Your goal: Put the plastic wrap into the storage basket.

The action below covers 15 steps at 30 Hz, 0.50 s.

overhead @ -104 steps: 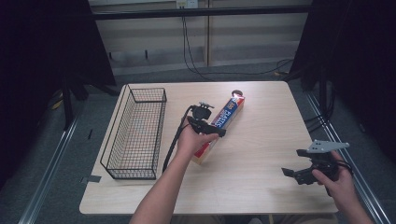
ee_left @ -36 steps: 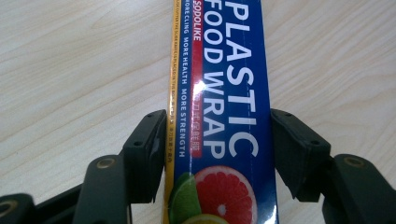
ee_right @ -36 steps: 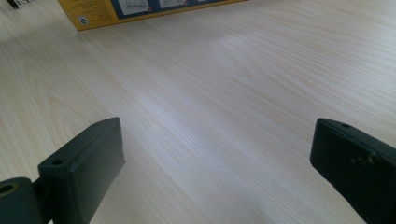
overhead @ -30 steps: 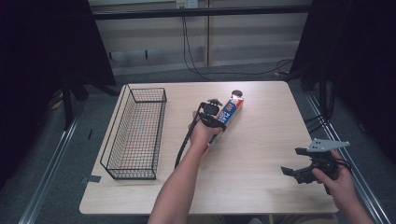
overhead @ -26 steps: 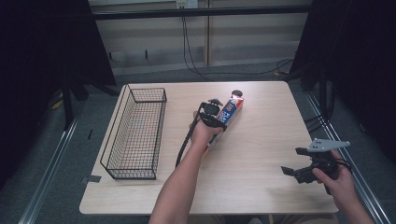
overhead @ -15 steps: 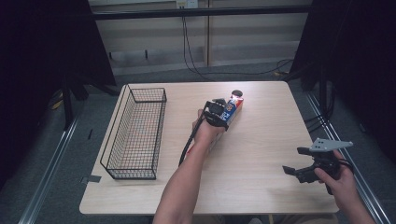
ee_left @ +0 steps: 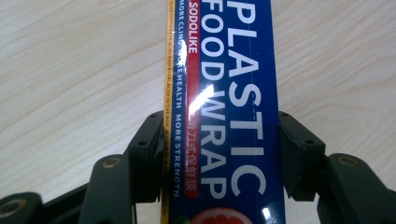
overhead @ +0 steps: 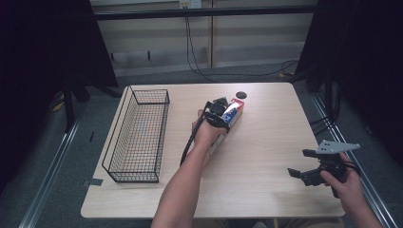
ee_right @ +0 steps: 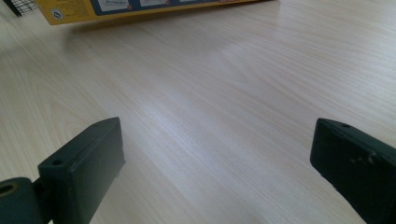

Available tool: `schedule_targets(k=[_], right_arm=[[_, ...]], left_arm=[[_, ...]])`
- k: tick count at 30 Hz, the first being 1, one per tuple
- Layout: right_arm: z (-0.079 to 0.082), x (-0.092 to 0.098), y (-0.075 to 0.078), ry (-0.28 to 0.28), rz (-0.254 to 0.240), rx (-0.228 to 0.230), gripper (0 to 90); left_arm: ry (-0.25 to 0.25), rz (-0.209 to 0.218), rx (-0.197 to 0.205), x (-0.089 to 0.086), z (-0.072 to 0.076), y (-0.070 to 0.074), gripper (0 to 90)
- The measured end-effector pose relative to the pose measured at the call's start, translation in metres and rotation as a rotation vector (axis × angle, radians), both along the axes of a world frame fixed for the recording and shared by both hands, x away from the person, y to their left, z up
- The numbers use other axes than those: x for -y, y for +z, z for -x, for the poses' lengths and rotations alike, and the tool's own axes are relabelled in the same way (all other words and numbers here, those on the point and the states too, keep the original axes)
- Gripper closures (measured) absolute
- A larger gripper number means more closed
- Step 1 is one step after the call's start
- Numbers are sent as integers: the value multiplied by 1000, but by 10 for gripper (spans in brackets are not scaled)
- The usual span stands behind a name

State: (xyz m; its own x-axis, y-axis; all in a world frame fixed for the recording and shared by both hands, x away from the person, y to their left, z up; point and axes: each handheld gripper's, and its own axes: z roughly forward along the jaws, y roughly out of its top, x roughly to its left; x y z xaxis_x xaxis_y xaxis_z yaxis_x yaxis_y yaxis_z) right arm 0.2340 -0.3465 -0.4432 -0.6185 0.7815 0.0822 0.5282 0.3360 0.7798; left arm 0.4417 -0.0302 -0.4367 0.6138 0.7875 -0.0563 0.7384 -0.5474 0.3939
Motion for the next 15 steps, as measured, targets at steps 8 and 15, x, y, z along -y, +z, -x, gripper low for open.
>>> schedule_targets(k=[8,15], right_arm=[[0,-2,0,1,2,0,26],[0,-2,1,2,2,2,25]], left_arm=[[37,14,2,-15,0,15,430],[72,17,3,-24,2,28,430]])
